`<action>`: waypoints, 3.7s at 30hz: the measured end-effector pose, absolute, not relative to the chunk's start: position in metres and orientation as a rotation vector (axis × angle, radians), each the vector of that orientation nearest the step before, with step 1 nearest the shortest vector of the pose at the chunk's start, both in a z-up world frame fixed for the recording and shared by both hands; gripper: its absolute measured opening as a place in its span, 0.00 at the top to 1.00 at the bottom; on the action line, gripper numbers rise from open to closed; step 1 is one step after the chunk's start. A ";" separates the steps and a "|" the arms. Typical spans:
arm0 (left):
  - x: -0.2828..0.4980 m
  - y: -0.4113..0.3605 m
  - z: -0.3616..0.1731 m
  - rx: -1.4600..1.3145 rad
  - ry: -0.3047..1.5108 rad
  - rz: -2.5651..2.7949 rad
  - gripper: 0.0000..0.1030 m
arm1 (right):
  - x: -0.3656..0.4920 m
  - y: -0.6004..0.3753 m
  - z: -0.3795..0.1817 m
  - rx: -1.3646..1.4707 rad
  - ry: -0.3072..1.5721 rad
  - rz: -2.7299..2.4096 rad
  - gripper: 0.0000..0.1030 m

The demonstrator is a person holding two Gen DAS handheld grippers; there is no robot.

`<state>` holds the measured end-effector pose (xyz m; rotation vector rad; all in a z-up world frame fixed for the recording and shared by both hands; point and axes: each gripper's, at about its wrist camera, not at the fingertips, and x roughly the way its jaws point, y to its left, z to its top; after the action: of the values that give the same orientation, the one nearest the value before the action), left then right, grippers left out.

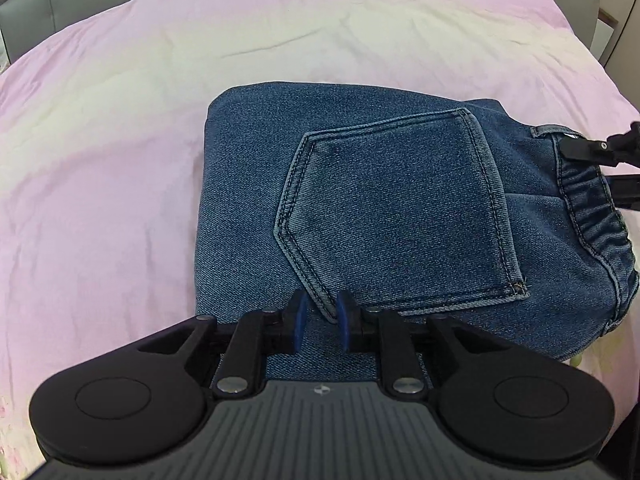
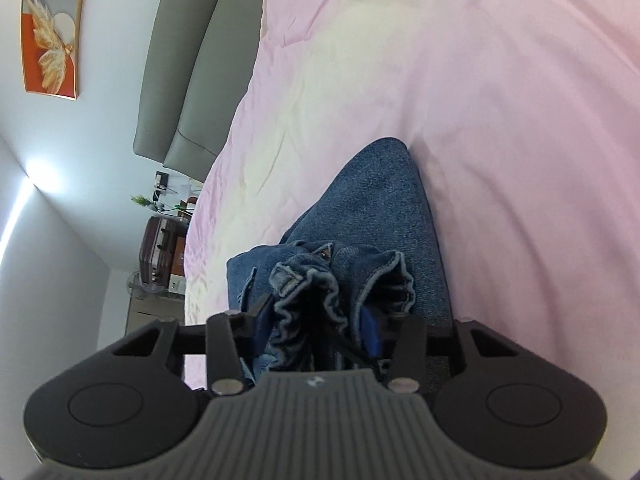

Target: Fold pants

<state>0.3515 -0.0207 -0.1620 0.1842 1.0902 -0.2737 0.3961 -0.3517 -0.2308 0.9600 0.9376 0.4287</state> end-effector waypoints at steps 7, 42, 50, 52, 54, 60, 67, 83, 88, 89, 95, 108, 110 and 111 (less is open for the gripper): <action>0.339 -0.007 -0.135 0.120 0.993 -0.274 0.79 | 0.403 -0.313 -0.130 0.632 0.800 0.522 0.79; 0.309 0.033 -0.133 0.092 0.940 -0.318 0.79 | 0.333 -0.249 -0.147 -0.068 0.798 0.348 0.79; 0.301 0.045 -0.175 0.089 1.052 -0.300 0.67 | 0.340 -0.251 -0.200 -0.071 0.836 0.301 0.81; 0.301 0.049 -0.184 0.077 1.073 -0.298 0.64 | 0.342 -0.251 -0.206 -0.074 0.837 0.291 0.81; 0.302 0.056 -0.185 0.005 1.079 -0.284 0.64 | 0.344 -0.251 -0.208 -0.070 0.834 0.284 0.81; 0.291 0.057 -0.165 -0.006 1.029 -0.238 0.64 | 0.340 -0.248 -0.190 -0.044 0.818 0.240 0.77; 0.267 0.061 -0.135 -0.071 0.919 -0.166 0.44 | 0.291 -0.253 -0.163 0.117 0.753 0.184 0.47; 0.278 0.063 -0.147 -0.294 0.880 -0.144 0.16 | 0.272 -0.293 -0.208 0.743 0.809 0.031 0.14; 0.293 0.079 -0.161 -0.455 0.882 -0.192 0.14 | 0.283 -0.291 -0.228 0.784 0.825 0.028 0.14; 0.296 0.082 -0.164 -0.486 0.881 -0.199 0.13 | 0.284 -0.292 -0.232 0.794 0.826 0.031 0.14; 0.321 0.090 -0.187 -0.597 0.919 -0.214 0.13 | 0.296 -0.292 -0.248 0.822 0.819 0.074 0.14; 0.354 0.097 -0.213 -0.728 0.957 -0.277 0.22 | 0.311 -0.299 -0.265 0.923 0.762 0.107 0.10; 0.354 0.096 -0.213 -0.711 0.959 -0.280 0.26 | 0.314 -0.300 -0.266 0.926 0.760 0.107 0.13; 0.355 0.095 -0.211 -0.708 0.960 -0.281 0.30 | 0.313 -0.300 -0.266 0.918 0.760 0.097 0.17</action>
<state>0.3550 0.0950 -0.2115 -0.7076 0.9601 -0.2807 0.3131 -0.3005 -0.2662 0.9178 0.7602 0.0966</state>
